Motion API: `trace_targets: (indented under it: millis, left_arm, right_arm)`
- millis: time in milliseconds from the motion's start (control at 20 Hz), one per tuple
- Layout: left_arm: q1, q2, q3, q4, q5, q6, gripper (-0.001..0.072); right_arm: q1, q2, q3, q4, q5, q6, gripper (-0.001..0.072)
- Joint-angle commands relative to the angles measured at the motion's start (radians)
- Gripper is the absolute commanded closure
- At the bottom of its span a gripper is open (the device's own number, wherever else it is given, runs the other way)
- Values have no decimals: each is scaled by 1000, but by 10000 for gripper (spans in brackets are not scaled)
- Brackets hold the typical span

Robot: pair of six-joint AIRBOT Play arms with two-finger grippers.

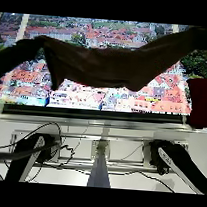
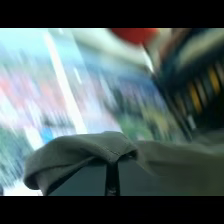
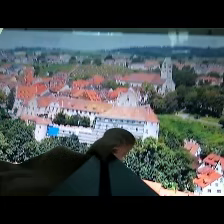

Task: Fold the clothes and pants, and hang the long-sleeved shirts on hangers.

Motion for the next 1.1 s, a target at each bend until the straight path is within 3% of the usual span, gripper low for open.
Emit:
trace_targets:
  millis: [0,150,350,500,700,800,950,1050]
  left_arm:
    - [135,160,1,-21,145,0,688]
    - [206,255,1,-21,328,0,688]
    - [226,338,1,19,446,0,688]
    - [226,346,-3,86,388,0,689]
    - [225,269,-88,152,203,-4,689]
    - [199,155,-164,137,213,-5,690]
    - [95,-134,-197,-17,233,-3,689]
    - [1,-351,-179,-140,241,82,689]
  right_arm:
    - [-1,100,66,-15,0,-58,704]
    - [-1,158,65,-18,54,-83,704]
    - [0,185,65,29,215,-82,704]
    - [0,191,64,83,244,-82,705]
    - [-1,131,-35,6,230,-78,705]
    - [-1,54,-130,19,141,-73,705]
    - [-1,-142,-270,40,-198,-71,704]
    - [-1,-298,-319,40,-386,-71,704]
